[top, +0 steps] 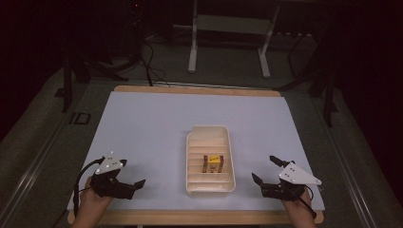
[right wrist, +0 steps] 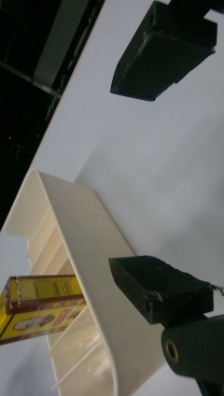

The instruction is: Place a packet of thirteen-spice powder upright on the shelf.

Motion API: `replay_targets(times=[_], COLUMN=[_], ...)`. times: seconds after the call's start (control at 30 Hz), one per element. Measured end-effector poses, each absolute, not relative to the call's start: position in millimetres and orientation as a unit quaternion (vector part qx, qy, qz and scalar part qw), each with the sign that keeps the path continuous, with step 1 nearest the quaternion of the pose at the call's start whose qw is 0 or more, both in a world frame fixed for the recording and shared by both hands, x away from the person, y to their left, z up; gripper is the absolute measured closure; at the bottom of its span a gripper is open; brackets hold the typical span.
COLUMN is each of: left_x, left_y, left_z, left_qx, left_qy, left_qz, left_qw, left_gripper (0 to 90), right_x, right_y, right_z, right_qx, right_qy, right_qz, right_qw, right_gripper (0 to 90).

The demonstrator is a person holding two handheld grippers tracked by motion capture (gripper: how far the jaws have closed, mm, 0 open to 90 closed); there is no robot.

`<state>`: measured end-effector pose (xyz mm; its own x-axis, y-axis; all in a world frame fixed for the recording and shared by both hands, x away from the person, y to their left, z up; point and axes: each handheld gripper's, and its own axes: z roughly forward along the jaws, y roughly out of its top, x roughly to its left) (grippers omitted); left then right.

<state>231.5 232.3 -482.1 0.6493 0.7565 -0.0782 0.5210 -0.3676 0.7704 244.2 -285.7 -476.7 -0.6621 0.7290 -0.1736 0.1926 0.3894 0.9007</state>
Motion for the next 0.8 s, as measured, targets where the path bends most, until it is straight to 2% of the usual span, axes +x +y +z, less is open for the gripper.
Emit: replay_targets(times=[0.23, 0.5, 0.8], left_x=[231.3, 226.6, 225.1], left_y=[232.8, 237.6, 236.4], left_z=[-482.5, -474.7, -474.8], left_qx=[0.813, 0.785, 0.791], left_qy=[0.394, 0.402, 0.399], left_qz=[0.147, 0.184, 0.180], left_qw=[0.402, 0.433, 0.428], left_gripper=[1.5, 1.4, 1.4], right_x=[245.7, 247.3, 245.0], right_y=[-284.9, -285.7, -285.2], right_z=[-477.5, -478.9, -477.2], right_qx=[0.293, 0.296, 0.294], right_qy=[0.785, 0.786, 0.786], right_qz=[0.465, 0.465, 0.467], right_qw=[0.284, 0.279, 0.280], right_gripper=[14.3, 14.3, 14.3])
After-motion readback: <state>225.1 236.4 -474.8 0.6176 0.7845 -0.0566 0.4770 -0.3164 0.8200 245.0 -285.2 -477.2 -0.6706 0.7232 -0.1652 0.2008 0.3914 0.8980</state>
